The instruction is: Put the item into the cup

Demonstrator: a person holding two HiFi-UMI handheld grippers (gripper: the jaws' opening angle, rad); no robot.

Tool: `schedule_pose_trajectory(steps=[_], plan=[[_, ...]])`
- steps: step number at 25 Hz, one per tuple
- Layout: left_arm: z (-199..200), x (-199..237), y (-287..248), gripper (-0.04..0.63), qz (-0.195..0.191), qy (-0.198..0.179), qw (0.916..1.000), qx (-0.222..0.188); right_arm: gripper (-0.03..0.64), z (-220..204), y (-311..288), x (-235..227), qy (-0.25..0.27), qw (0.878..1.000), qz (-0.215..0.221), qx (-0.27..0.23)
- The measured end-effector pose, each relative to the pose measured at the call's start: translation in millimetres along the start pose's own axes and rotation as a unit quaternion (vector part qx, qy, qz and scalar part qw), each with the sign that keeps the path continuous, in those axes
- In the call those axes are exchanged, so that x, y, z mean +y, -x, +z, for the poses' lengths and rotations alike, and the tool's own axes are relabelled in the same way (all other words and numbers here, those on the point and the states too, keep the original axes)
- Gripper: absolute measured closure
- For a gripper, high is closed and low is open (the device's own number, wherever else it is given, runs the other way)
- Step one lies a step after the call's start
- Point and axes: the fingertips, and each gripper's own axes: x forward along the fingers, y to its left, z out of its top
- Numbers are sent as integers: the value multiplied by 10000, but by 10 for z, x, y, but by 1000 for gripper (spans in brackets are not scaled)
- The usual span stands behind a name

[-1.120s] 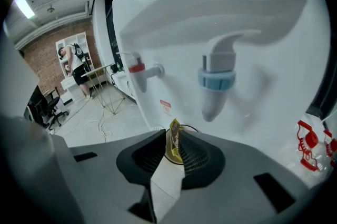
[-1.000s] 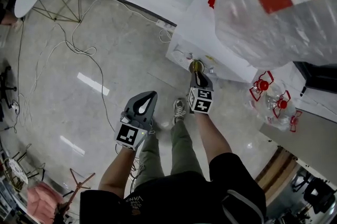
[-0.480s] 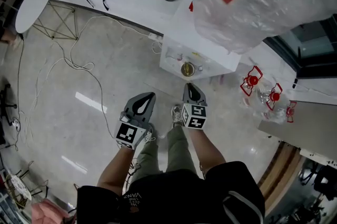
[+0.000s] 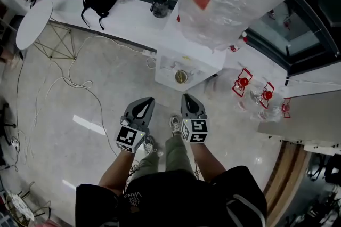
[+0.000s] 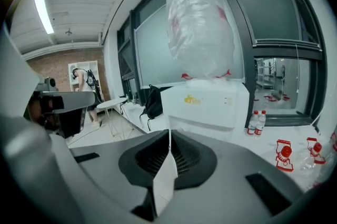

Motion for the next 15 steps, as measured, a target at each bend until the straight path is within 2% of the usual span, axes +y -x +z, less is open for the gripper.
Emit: schedule_pose_trajectory(steps=[8, 15], plan=[[329, -241, 366, 575, -156, -55, 9997, -175, 569, 472, 663, 352, -40, 9989, 165, -439], [586, -344, 648, 575, -254, -110, 9991, -310, 569, 747, 1089, 564, 33, 9977, 118, -665]])
